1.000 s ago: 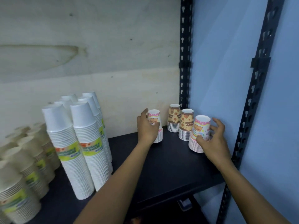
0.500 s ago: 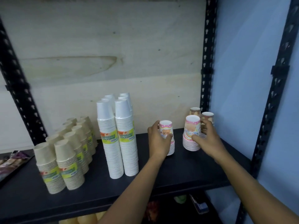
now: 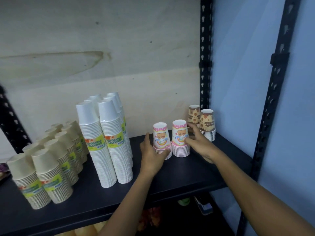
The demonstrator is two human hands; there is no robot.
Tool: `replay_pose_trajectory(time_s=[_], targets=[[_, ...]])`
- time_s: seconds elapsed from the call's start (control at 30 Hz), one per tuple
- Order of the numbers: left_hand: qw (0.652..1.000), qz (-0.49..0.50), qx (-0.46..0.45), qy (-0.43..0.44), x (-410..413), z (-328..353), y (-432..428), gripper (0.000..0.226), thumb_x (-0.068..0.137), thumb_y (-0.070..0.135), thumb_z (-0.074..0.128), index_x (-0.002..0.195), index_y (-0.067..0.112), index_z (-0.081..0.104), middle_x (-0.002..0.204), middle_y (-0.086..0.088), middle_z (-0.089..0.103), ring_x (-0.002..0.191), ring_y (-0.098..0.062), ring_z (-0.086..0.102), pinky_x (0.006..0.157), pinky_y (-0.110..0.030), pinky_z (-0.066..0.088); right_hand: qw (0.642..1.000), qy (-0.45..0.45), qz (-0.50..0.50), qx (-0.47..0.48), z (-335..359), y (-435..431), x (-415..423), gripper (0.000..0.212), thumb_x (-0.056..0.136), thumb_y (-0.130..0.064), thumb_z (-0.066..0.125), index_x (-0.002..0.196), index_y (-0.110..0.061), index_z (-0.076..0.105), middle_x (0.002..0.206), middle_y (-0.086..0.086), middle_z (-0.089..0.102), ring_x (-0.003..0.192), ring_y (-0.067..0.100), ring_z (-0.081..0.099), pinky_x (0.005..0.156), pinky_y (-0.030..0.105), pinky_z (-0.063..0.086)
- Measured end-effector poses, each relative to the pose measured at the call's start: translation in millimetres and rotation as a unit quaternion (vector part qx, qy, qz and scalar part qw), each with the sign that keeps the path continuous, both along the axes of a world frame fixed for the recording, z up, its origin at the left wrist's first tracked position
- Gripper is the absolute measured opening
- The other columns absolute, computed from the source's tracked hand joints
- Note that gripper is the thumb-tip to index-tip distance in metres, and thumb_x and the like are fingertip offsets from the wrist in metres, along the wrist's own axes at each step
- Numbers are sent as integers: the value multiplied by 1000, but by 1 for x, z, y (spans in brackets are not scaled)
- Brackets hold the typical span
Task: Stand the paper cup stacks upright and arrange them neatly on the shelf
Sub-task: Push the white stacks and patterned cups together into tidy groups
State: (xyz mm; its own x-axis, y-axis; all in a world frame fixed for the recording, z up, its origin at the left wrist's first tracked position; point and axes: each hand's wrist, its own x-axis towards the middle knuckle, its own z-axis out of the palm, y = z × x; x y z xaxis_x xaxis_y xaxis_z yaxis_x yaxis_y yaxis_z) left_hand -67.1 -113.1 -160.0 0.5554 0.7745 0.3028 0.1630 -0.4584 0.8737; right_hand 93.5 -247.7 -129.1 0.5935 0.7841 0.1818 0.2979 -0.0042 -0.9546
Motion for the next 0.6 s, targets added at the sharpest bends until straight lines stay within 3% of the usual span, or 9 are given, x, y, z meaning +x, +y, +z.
replay_pose_trajectory(time_s=[0.1, 0.27, 0.43, 0.6], targets=[[999, -6, -4, 53, -8, -12, 7, 114, 68, 32, 86, 160, 26, 19, 147, -4, 46, 136, -20, 48, 113, -45, 43, 1000, 21, 16, 5, -5, 4, 2, 70, 90, -10, 65, 142, -47, 36, 142, -12, 53, 126, 7, 57, 112, 42, 44], [1000, -5, 4, 30, -5, -26, 15, 84, 62, 43, 78, 139, 36, 47, 135, 9, 62, 124, -11, 60, 103, -44, 53, 997, -49, 19, -48, -16, 0, -1, 86, 87, -15, 78, 153, -35, 26, 138, -18, 49, 114, -11, 53, 101, 26, 43], [1000, 1, 4, 20, -7, -16, 6, 86, 55, 53, 74, 135, 32, 52, 130, 6, 61, 118, -12, 62, 101, -42, 54, 997, -68, -8, -40, -26, 0, 2, 83, 85, -18, 80, 151, -32, 32, 140, -15, 55, 120, -5, 56, 107, 29, 45], [999, 9, 26, 38, -8, -12, 5, 71, 72, 28, 85, 136, 24, 55, 129, 0, 58, 121, -16, 56, 100, -31, 47, 999, -43, -8, -30, -28, 2, 1, 77, 88, -13, 77, 150, -28, 33, 142, -12, 51, 125, 4, 53, 103, 23, 39]])
